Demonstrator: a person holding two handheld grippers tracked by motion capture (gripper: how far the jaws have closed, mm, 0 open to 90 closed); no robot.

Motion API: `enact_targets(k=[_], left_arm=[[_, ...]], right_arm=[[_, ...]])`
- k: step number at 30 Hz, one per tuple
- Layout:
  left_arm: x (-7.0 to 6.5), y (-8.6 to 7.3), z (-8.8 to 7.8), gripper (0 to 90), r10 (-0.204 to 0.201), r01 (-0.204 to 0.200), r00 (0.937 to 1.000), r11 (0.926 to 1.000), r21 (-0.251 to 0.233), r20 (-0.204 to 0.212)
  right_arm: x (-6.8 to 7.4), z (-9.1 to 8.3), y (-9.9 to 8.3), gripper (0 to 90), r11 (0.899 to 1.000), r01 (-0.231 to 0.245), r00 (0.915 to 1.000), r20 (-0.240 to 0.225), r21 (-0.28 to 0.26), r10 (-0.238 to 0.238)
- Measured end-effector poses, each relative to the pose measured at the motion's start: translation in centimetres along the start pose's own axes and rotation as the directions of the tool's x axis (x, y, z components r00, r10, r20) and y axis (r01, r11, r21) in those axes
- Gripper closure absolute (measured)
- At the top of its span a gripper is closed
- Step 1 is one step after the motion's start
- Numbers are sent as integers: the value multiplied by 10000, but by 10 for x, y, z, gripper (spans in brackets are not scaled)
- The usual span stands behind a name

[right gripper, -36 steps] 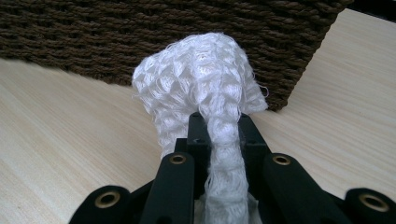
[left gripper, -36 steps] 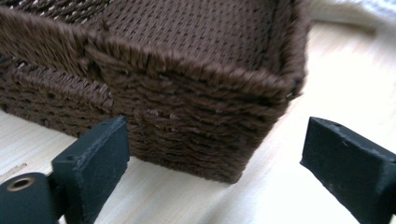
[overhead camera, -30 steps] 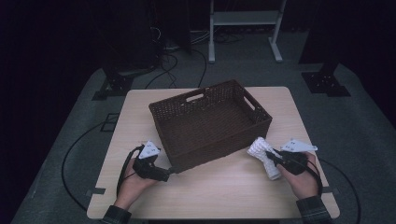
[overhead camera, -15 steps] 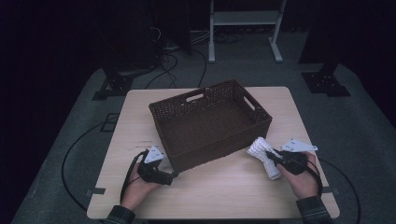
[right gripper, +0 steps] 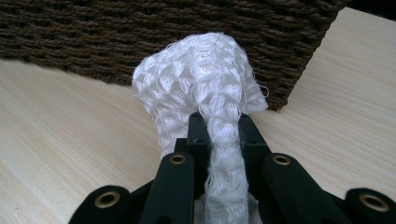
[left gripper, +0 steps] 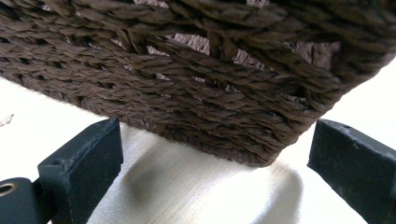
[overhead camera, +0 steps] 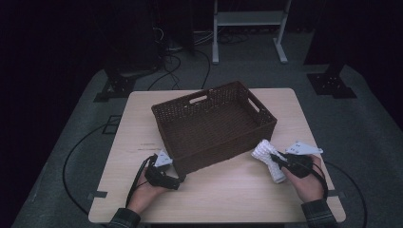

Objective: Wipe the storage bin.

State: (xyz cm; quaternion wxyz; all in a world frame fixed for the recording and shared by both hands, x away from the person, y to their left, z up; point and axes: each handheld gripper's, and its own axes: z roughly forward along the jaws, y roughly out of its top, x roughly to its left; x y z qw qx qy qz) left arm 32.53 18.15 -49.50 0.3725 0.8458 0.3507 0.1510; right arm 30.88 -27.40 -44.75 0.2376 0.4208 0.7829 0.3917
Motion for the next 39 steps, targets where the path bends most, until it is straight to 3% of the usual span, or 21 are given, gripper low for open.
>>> enact_targets(k=[11, 21, 25, 39], left_arm=[[1, -2, 5, 51, 3, -6, 9994, 10000, -65, -352], [1, -2, 4, 185, 290, -291, 9996, 9995, -129, -53], [0, -2, 3, 221, 285, -285, 9996, 9994, -187, -50], [0, -2, 4, 221, 279, -280, 9996, 9994, -187, -61]], right_arm=[[1, 1, 0, 787, 10000, 54, 10000, 7, 34, -54], [-1, 1, -2, 787, 9999, -17, 10000, 50, 111, 17], [-5, 0, -2, 787, 9999, -76, 9999, 94, 96, 75], [-27, -10, -1, 787, 9987, -481, 9975, 506, -136, 487]])
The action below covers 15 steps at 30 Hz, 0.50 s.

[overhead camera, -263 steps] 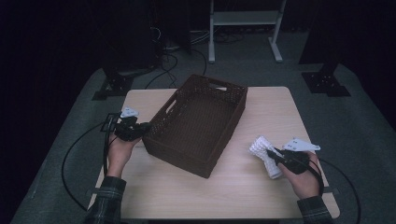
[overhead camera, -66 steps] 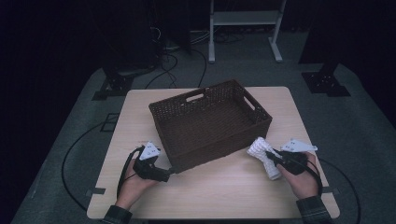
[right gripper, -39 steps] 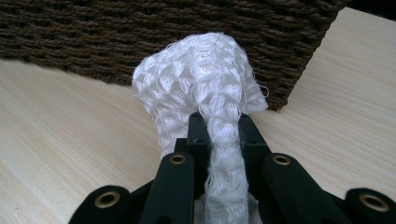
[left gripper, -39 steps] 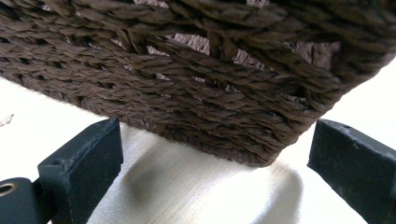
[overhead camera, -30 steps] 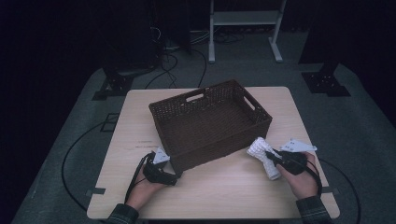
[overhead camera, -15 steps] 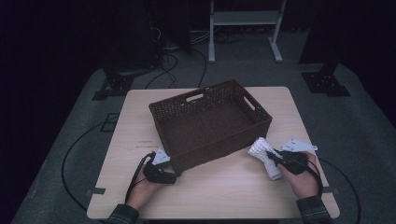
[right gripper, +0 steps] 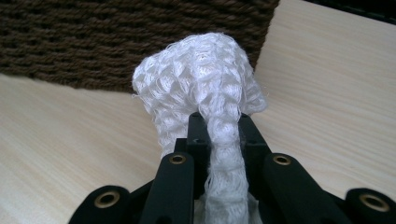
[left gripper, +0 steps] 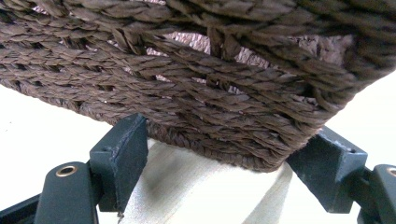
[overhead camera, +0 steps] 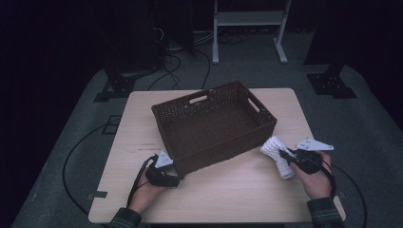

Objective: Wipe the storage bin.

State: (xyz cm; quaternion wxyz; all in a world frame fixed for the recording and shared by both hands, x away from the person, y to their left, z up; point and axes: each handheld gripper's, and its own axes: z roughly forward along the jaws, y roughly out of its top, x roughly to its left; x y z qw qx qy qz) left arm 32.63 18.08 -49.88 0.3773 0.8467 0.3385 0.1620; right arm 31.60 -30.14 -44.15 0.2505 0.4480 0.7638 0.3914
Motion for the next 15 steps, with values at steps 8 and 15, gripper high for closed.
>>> enact_targets(k=[8, 15], left_arm=[[0, 0, 0, 220, -13, 13, 10000, 10000, 10, -2], [0, 0, 0, 219, -20, 20, 10000, 10000, 10, -2]], right_arm=[[-13, -7, 7, 786, 9993, -210, 9993, 294, -303, 219], [-22, -8, 16, 785, 9981, -401, 9977, 520, -470, 425]])
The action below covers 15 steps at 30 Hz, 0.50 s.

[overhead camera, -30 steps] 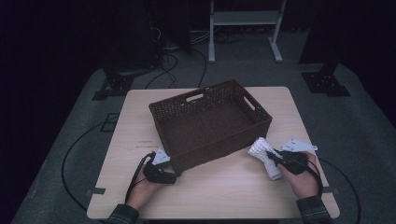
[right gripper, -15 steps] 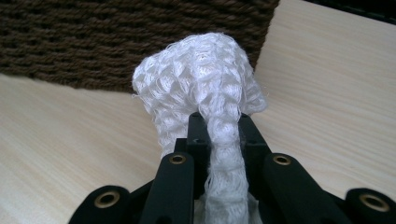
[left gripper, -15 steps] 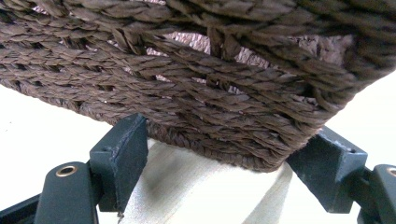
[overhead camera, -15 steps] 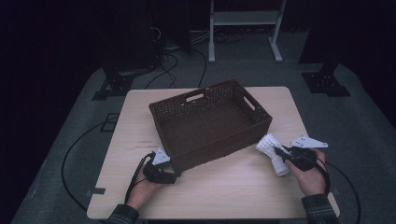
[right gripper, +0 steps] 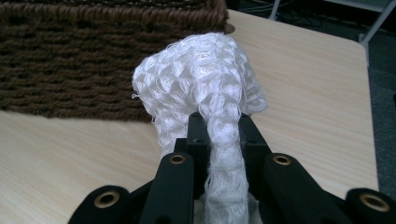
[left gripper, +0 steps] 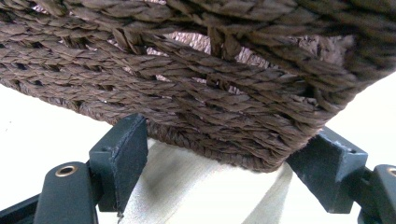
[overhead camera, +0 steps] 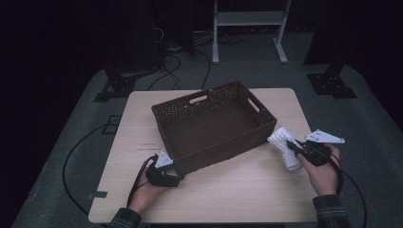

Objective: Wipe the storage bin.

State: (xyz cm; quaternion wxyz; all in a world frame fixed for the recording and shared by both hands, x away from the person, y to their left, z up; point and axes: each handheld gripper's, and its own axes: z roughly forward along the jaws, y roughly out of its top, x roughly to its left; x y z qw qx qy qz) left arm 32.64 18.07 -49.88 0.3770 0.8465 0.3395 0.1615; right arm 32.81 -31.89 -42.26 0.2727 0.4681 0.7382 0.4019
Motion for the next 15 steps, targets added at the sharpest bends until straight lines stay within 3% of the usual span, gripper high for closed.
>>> enact_targets(k=[15], left_arm=[[0, 0, 0, 221, -22, 22, 10000, 10000, -10, 6]], right_arm=[[-6, 7, 21, 786, 9993, -171, 9997, 149, -342, 176]])
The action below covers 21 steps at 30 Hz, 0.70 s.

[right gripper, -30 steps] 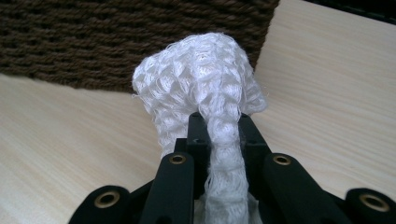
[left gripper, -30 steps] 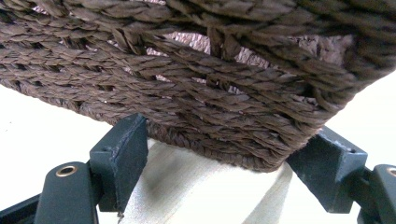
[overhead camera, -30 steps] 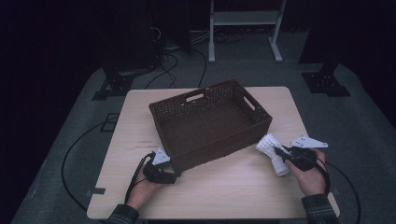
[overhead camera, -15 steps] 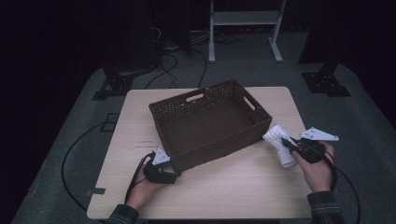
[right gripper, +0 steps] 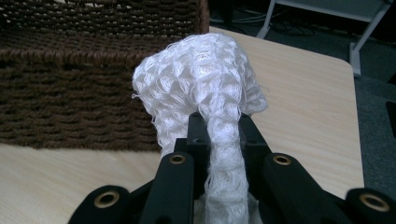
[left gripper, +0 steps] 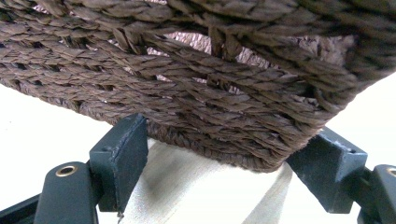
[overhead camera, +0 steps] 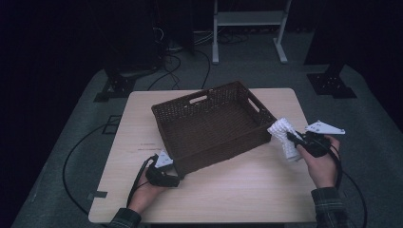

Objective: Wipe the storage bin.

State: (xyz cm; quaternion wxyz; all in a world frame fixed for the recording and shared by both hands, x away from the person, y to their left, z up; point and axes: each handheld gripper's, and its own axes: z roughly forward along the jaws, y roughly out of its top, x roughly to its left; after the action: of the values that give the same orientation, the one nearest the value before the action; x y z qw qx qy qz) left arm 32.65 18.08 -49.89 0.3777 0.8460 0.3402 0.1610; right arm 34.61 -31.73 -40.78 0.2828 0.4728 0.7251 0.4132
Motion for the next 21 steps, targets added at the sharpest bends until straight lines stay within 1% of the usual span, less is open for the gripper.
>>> enact_targets(k=[3, 6, 10, 21], left_arm=[[0, 0, 0, 221, 10, -10, 10000, 10000, 4, -2], [0, 0, 0, 221, 12, -12, 10000, 10000, 5, -2], [0, 0, 0, 221, 12, -12, 10000, 10000, 6, -3], [0, 0, 0, 221, 17, -17, 10000, 10000, 1, -5]], right_arm=[[0, 4, 2, 786, 10000, 73, 10000, -7, 33, -73], [2, 12, 0, 786, 9995, 204, 9998, 59, 251, -206], [2, 18, -3, 786, 9990, 117, 9999, 29, 424, -118], [6, 29, -12, 786, 9962, 217, 9997, -83, 846, -211]])
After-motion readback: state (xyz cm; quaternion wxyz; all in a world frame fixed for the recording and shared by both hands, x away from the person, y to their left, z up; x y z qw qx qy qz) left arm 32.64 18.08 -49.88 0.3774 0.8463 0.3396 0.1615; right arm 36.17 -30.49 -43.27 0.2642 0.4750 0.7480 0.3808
